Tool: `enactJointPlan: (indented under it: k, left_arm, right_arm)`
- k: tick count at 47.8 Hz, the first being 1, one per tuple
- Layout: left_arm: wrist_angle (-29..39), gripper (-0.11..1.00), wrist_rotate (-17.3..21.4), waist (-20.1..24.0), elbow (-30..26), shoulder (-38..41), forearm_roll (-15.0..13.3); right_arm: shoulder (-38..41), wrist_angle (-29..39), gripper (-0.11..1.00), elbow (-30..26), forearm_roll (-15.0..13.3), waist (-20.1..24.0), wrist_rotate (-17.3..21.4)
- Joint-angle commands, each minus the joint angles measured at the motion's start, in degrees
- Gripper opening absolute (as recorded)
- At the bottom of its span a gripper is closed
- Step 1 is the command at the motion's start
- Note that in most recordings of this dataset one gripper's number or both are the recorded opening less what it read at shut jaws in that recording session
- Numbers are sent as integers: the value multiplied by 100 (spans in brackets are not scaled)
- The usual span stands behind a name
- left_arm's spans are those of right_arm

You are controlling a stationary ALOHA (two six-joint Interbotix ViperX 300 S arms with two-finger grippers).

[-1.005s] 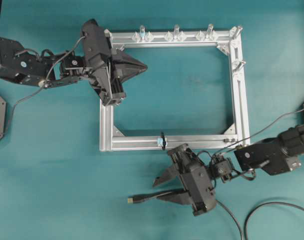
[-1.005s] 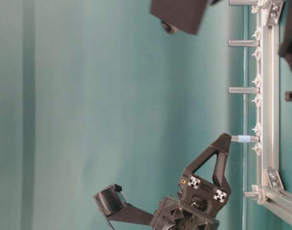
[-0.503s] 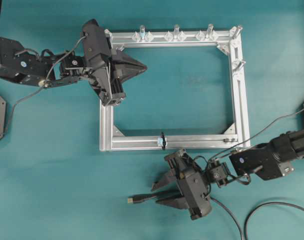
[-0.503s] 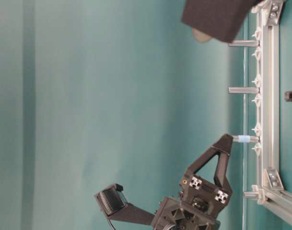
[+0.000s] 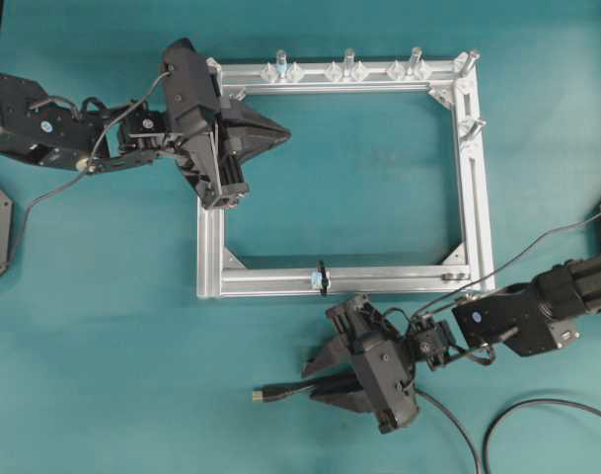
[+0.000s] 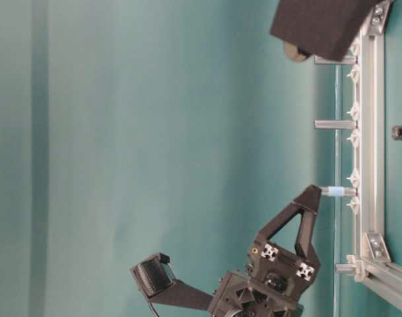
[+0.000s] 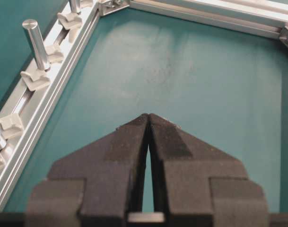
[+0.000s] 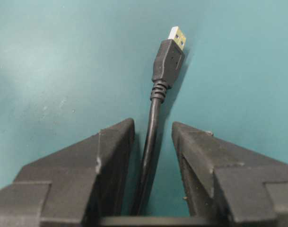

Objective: Insert the wire through the string loop located in the center.
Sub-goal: 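Close the right gripper on the cable just behind the USB plug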

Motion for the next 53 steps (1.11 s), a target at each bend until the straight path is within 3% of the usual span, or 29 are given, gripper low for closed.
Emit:
enactJointPlan:
  k: [1, 8, 18, 27, 53]
  left_arm:
    - [-26, 0, -44, -26, -70, -141, 9]
    - [-26, 0, -53, -53, -79, -149, 9]
    - [-26, 0, -44, -88, -53, -185, 9]
    - [35, 0, -44, -105, -35, -220, 18]
    - [70, 0, -44, -97, -35, -246, 9]
  right_arm:
    - [-70, 0, 43, -62, 9, 35, 0]
    - [26, 0, 43, -141, 62, 35, 9]
    - [79, 0, 33, -167, 70, 35, 97]
    - [70, 9, 8, -70, 53, 53, 114]
    - [26, 167, 7, -44, 26, 114, 105]
